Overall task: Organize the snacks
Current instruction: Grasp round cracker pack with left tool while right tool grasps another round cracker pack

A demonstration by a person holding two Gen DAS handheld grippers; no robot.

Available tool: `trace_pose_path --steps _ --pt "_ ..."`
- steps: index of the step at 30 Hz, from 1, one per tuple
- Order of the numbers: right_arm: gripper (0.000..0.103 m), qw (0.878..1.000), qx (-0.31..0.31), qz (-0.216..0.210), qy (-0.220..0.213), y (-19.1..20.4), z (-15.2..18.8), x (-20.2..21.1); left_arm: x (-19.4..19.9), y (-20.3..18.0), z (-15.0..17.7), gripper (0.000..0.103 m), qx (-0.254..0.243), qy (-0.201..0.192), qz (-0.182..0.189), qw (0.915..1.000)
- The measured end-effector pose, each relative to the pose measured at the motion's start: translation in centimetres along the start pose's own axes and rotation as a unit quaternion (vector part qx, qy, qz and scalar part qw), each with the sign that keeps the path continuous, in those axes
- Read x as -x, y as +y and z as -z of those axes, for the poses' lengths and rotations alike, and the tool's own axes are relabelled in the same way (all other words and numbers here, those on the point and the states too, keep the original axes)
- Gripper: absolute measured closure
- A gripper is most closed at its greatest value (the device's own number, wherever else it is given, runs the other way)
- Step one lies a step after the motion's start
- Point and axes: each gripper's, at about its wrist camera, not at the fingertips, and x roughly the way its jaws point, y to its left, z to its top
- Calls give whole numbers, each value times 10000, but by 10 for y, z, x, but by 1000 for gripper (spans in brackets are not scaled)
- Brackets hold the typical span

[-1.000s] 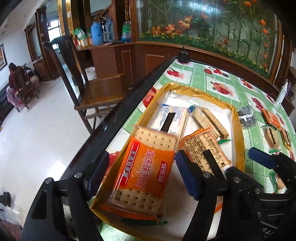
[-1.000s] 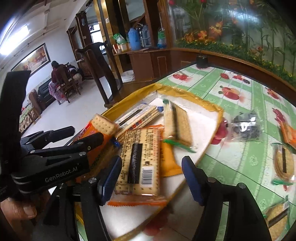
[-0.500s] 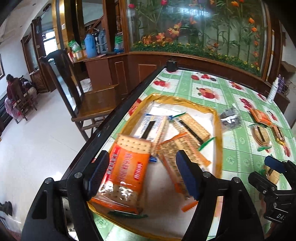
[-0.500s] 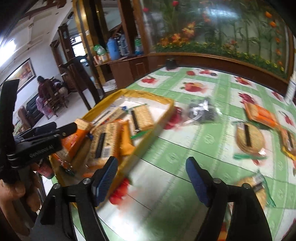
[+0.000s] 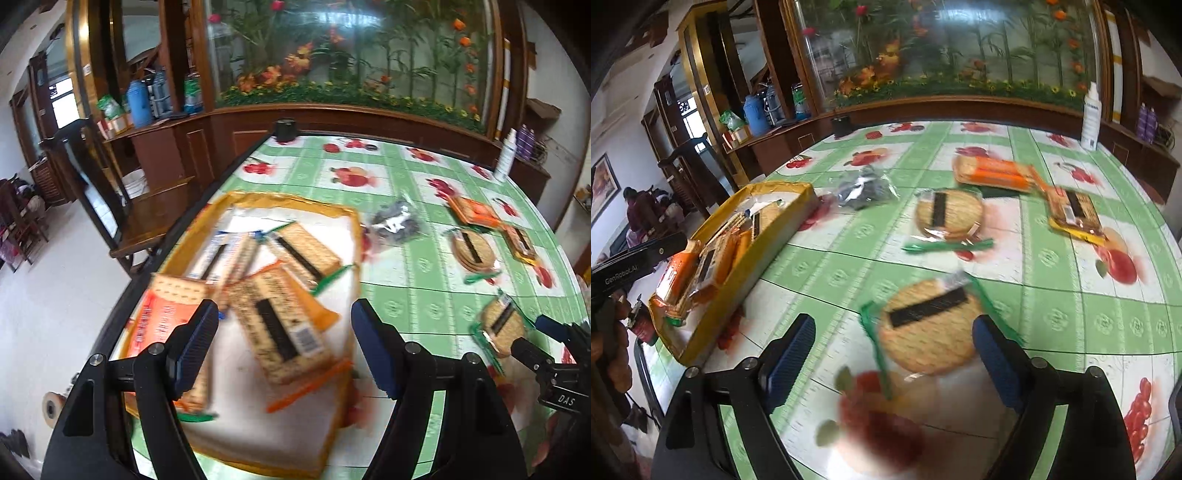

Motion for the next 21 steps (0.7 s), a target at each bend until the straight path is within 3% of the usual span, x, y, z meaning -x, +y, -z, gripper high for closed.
trace_pose_path --steps 11,21 --pt "3 9986 480 -89 179 -10 -2 -10 -7 -36 1 29 -147 207 505 9984" --pt "0 9869 1389 -178 805 -2 -10 -45 -23 -50 -4 29 -105 396 886 9952"
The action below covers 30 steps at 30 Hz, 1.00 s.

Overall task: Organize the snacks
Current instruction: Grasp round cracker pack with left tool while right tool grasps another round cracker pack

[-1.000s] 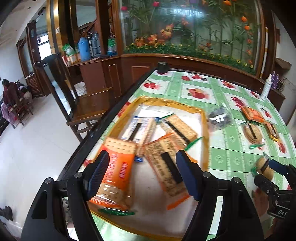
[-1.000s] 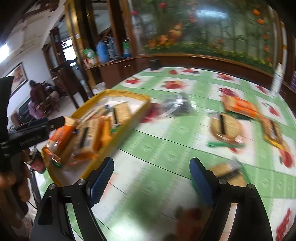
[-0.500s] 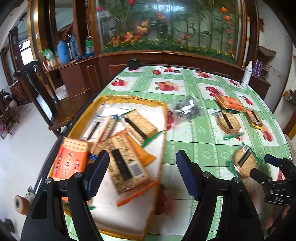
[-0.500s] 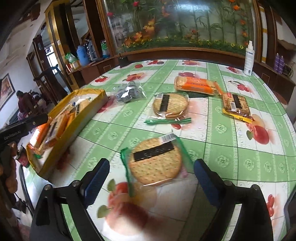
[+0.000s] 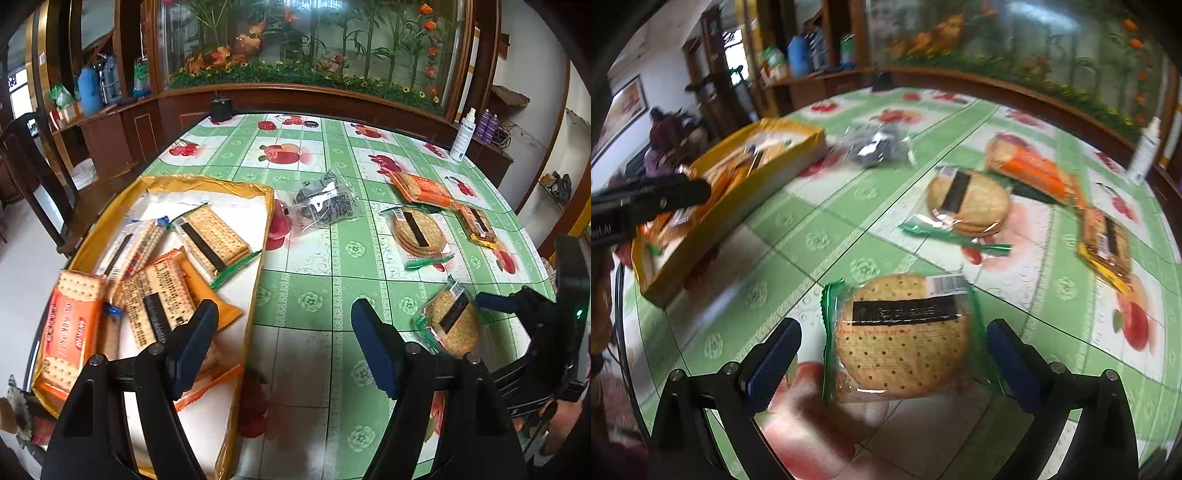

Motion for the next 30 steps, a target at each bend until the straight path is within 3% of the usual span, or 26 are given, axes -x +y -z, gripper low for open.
trace_pose_path --steps 7,11,14,18,30 --pt "0 9992 168 57 355 -2 1 -21 -20 -6 -14 29 181 221 462 9985" --pt "1 9993 5 163 343 -10 -1 -22 -30 -31 -29 29 -218 285 638 9973" --pt "21 9995 -97 215 223 -15 0 -16 -39 -55 -40 29 -556 300 613 9961" --pt "23 9977 -669 -10 61 -36 8 -1 -60 -86 -51 29 -602 481 758 9941" --pt "23 9873 -1403 -16 -749 -63 50 66 -108 -165 -69 29 -396 442 28 9982"
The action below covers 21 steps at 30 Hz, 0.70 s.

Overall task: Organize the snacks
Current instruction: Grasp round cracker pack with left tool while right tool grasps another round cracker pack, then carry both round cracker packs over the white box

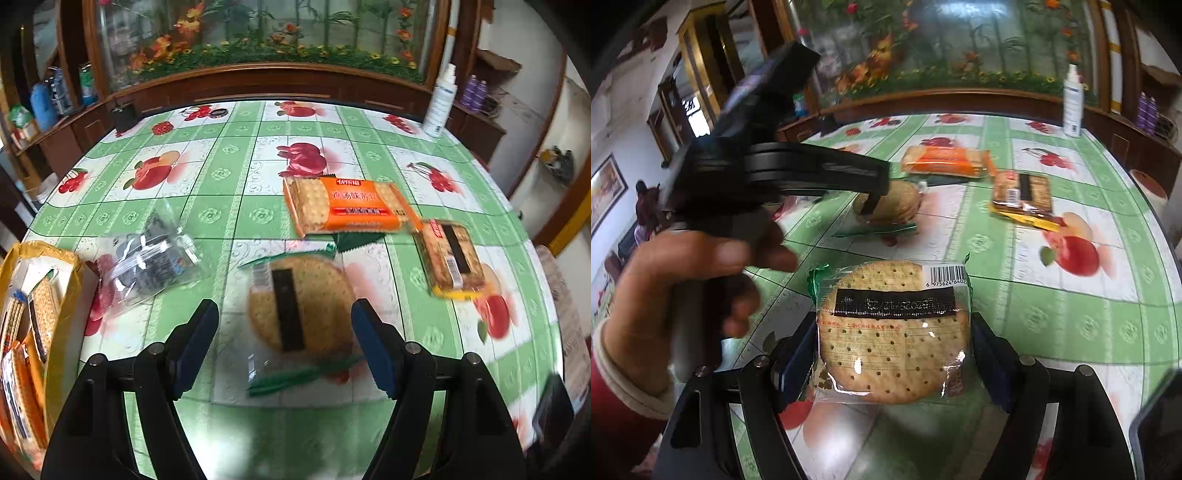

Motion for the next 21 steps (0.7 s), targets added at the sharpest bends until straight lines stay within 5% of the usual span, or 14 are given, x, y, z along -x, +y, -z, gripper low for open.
trace_pose_path --steps 4,9,14,17,21 --pt "23 9999 -132 -61 -70 -9 5 7 -22 -18 -2 28 -57 173 -420 9990" --pt "23 9995 -264 -86 -119 -17 10 14 -40 -24 3 14 -55 208 -960 9951" --pt "23 9988 -430 -107 -222 -27 14 23 -45 -3 5 12 444 173 -468 9978" --pt "23 9981 -552 -61 -247 -33 16 26 -40 -5 6 26 315 118 -431 9985" --pt "23 9971 -684 3 -338 -37 17 31 -34 -4 11 27 204 42 -613 9979"
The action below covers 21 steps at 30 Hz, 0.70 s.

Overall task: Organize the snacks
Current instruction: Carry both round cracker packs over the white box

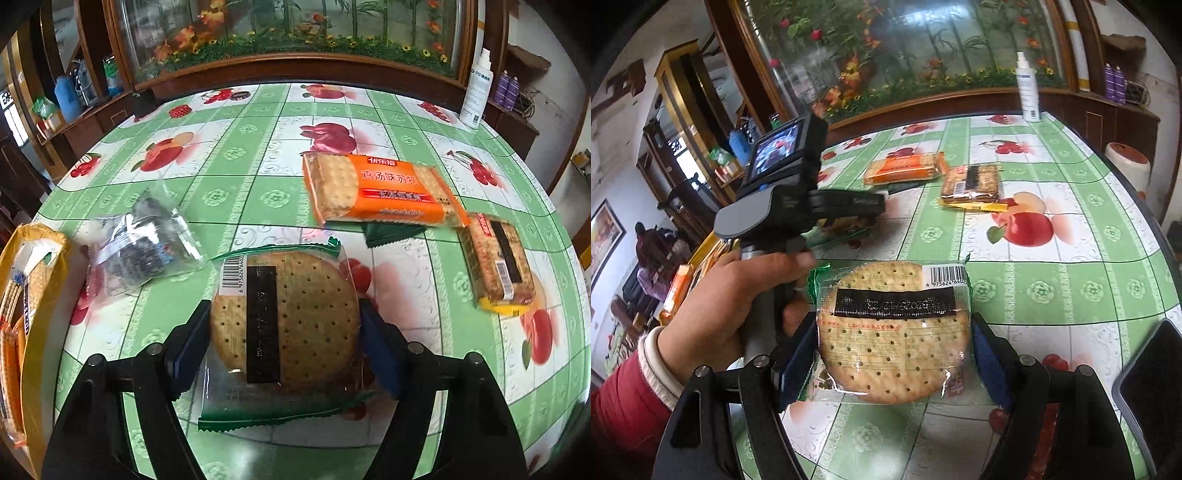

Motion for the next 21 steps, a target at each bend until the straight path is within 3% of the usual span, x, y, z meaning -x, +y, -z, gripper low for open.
trace_pose_path --steps 21 --pt "23 9995 55 44 -315 28 2 16 95 64 59 27 130 -945 -212 9952"
